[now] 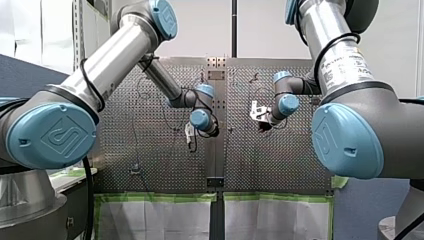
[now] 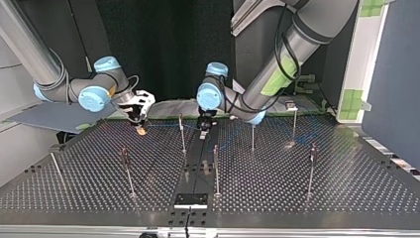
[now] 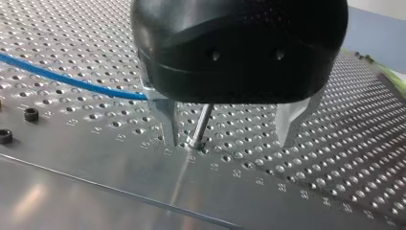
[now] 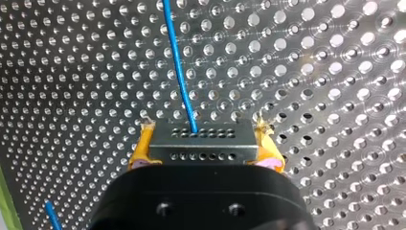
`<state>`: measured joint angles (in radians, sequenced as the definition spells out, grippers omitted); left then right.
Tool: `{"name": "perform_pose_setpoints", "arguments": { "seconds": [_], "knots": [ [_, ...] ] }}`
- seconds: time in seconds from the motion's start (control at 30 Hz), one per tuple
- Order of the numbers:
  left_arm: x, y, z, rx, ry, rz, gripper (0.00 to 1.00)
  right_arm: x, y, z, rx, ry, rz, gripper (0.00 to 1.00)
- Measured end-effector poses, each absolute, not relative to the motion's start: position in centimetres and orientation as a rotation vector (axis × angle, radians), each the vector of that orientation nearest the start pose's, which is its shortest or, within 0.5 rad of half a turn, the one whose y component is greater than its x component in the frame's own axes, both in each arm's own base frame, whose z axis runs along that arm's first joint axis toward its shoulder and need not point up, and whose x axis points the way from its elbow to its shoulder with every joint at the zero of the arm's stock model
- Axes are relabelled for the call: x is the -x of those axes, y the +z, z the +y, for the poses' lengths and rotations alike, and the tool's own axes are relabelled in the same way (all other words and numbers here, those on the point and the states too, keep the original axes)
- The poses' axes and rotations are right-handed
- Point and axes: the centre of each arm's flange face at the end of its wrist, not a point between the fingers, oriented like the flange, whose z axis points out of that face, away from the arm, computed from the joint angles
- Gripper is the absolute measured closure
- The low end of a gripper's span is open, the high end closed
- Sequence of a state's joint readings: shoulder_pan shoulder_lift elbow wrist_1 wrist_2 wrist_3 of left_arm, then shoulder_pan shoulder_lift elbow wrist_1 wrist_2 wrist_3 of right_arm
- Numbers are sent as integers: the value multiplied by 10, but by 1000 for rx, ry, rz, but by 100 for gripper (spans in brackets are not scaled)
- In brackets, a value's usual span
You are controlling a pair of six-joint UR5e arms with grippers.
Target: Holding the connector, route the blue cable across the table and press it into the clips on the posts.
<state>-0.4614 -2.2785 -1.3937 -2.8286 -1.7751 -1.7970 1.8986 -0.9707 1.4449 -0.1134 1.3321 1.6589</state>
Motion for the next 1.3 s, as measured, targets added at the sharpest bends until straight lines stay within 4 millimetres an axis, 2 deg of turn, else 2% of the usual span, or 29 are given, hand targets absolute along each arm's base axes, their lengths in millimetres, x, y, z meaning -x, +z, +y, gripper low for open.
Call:
{"name": "perform_pose_setpoints", "arguments": {
  "seconds": [0.23, 0.37, 0.47, 0.7, 0.97, 1.3],
  "knots": [
    [-545, 196, -409, -73, -240, 1811, 0, -359, 208, -560, 2517, -1978, 1620, 100],
    [-525, 215, -419, -92, -237, 1818, 0, -359, 208, -560, 2516, -1980, 1608, 100],
    [-510, 222, -428, -115, -241, 1831, 0, -359, 208, -560, 2516, -1978, 1602, 100],
    [-480, 221, -448, -139, -225, 1869, 0, -359, 208, -559, 2517, -1966, 1600, 100],
    [-451, 221, -481, -152, -277, 1837, 0, -348, 209, -565, 2507, -1962, 1633, 100],
    [-424, 197, -533, -181, -334, 1833, 0, -333, 212, -569, 2521, -1923, 1667, 100]
  ]
}}
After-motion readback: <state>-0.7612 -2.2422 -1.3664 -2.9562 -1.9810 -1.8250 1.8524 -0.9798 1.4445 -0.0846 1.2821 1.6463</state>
